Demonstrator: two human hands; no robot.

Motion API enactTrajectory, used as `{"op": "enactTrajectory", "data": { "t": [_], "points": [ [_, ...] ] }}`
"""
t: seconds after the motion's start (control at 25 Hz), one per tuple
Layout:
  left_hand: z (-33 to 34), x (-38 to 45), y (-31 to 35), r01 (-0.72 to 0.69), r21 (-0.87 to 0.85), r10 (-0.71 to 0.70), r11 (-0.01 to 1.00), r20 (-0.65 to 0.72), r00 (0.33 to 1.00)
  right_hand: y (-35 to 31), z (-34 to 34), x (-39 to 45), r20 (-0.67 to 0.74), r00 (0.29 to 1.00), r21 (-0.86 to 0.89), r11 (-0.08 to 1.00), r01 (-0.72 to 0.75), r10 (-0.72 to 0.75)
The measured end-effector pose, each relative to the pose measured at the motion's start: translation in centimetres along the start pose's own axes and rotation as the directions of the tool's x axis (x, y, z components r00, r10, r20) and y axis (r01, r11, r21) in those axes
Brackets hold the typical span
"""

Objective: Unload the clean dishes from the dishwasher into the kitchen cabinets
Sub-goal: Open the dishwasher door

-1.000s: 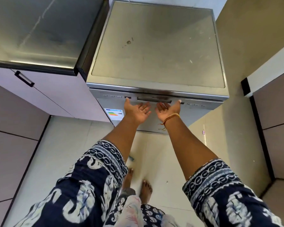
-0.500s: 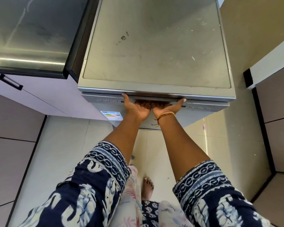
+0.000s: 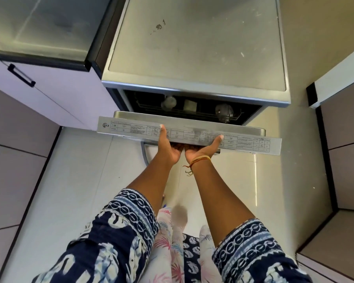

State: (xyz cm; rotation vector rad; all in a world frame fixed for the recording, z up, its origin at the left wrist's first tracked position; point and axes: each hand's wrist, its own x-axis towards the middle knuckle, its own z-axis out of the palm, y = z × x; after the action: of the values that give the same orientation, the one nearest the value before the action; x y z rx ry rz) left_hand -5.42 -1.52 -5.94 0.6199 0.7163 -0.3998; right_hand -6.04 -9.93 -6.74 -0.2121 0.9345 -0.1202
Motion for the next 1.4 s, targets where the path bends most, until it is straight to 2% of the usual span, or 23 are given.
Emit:
{"op": "enactTrajectory", "data": {
  "t": [0.2,0.36,0.4,0.44,0.48,0.52,0.56,0.6,0.64,0.68,0.72,0.76,0.8,0.84,0.92,1.0,1.12,1.28,1.4],
  "points": [
    [-6.2,-4.5,-3.6,-0.029,0.025,0.029,0.999,-0.022,0.999,1.5,-6.9,-3.4,-0.038,0.999,0.056,0.998,-0.023,0.025],
    [-10.8,-6.7,-5.9,0.049,0.070,-0.040,0.996,-0.127,0.991,2.8,-12.4,-4.6,-0.115,0.992,0.033,0.998,-0.045,0.049],
    [-11.8,-7.1,-6.1,0.071,0.130,-0.051,0.989,-0.150,0.987,3.0,-13.4,-5.1,-0.130,0.990,0.008,0.999,-0.049,0.050],
    [-12.6,-7.8,-6.2,0.089,0.277,-0.043,0.957,-0.168,0.985,3.2,-14.2,-5.5,-0.147,0.988,-0.046,0.998,-0.043,0.036],
    [-13.2,-8.6,-6.2,0.111,0.509,-0.008,0.854,-0.199,0.980,3.2,-14.7,-6.2,-0.183,0.983,-0.180,0.983,-0.023,-0.011],
    [-13.7,-9.4,-6.2,0.114,0.742,0.084,0.660,-0.224,0.971,3.2,-14.9,-7.2,-0.235,0.965,-0.412,0.911,0.007,-0.113],
    [-14.3,-10.2,-6.2,0.074,0.916,0.252,0.394,-0.185,0.950,3.3,-15.2,-8.2,-0.280,0.906,-0.689,0.724,0.042,-0.319],
    [-14.7,-10.9,-5.9,-0.006,0.993,0.420,0.122,-0.046,0.906,3.4,-15.5,-9.1,-0.176,0.796,-0.898,0.425,0.110,-0.580],
    [-14.8,-11.3,-5.5,-0.123,0.985,0.533,-0.124,0.171,0.829,3.4,-15.7,-9.8,0.084,0.684,-0.973,0.089,0.214,-0.725],
    [-14.6,-11.4,-5.0,-0.239,0.912,0.560,-0.332,0.395,0.728,3.3,-15.6,-10.4,0.383,0.595,-0.920,-0.235,0.314,-0.706],
    [-14.3,-10.8,-4.3,-0.318,0.805,0.516,-0.501,0.573,0.637,3.1,-15.5,-10.3,0.619,0.535,-0.783,-0.503,0.367,-0.574],
    [-13.7,-10.0,-3.7,-0.333,0.682,0.418,-0.651,0.689,0.592,2.8,-15.1,-9.7,0.753,0.516,-0.624,-0.690,0.366,-0.407],
    [-13.0,-9.0,-3.0,-0.303,0.573,0.302,-0.762,0.728,0.616,2.2,-14.6,-8.9,0.806,0.527,-0.486,-0.809,0.331,-0.269],
    [-12.3,-8.2,-2.2,-0.269,0.500,0.206,-0.823,0.705,0.679,1.6,-13.9,-8.0,0.811,0.563,-0.380,-0.876,0.298,-0.160],
    [-12.0,-6.6,-0.9,-0.229,0.433,0.091,-0.872,0.603,0.792,0.2,-12.6,-6.5,0.737,0.676,-0.244,-0.930,0.275,0.007],
    [-13.1,-5.6,-0.5,-0.249,0.407,0.016,-0.879,0.547,0.837,-0.6,-13.0,-5.4,0.671,0.731,-0.129,-0.951,0.280,0.124],
    [-15.1,-4.9,-1.1,-0.241,0.390,0.032,-0.889,0.577,0.816,-0.4,-14.8,-4.5,0.703,0.699,-0.074,-0.963,0.260,0.135],
    [-16.6,-5.2,-2.1,-0.229,0.370,0.051,-0.900,0.613,0.788,1.0,-16.7,-4.3,0.766,0.640,-0.114,-0.964,0.239,0.068],
    [-19.2,-5.7,-3.7,-0.229,0.344,0.049,-0.911,0.641,0.766,2.0,-18.9,-4.7,0.765,0.642,-0.124,-0.966,0.226,0.052]
  ]
}}
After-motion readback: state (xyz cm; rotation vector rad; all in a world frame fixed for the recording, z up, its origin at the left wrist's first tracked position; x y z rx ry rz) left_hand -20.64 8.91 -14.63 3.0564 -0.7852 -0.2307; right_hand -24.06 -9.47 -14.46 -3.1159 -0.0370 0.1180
